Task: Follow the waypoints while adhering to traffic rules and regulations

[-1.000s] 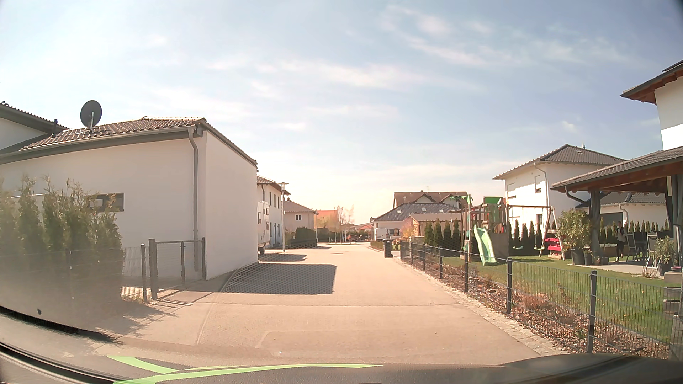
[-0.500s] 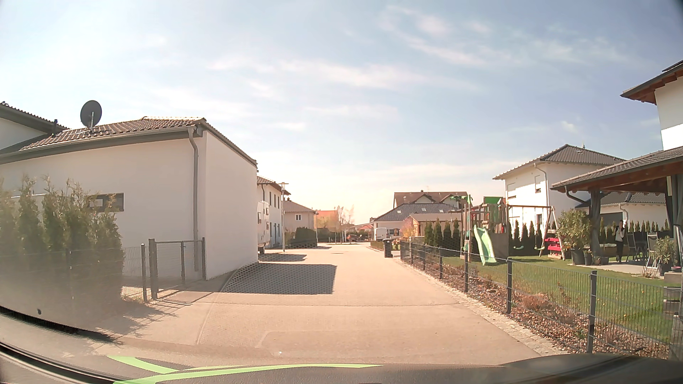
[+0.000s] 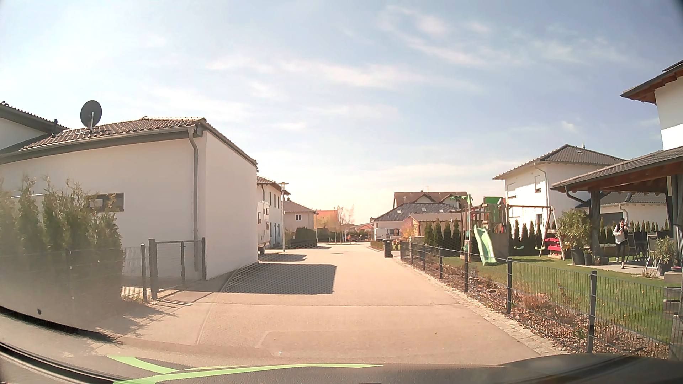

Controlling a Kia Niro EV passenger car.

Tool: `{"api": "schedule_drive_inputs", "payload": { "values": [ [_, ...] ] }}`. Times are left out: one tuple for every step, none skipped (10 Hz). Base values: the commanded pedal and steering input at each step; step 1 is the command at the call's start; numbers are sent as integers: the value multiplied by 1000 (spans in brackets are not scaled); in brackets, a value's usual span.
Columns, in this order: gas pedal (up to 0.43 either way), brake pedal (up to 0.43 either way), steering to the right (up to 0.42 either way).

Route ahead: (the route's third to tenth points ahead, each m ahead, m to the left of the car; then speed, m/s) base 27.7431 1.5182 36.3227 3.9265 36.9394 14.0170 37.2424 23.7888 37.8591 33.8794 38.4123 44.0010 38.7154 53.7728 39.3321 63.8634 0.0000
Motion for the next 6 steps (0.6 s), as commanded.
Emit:
{"api": "schedule_drive_inputs", "payload": {
  "values": [
    [0, 366, 0],
    [0, 366, 0],
    [0, 366, 0],
    [0, 366, 0],
    [0, 366, 0],
    [0, 366, 0]
  ]
}}
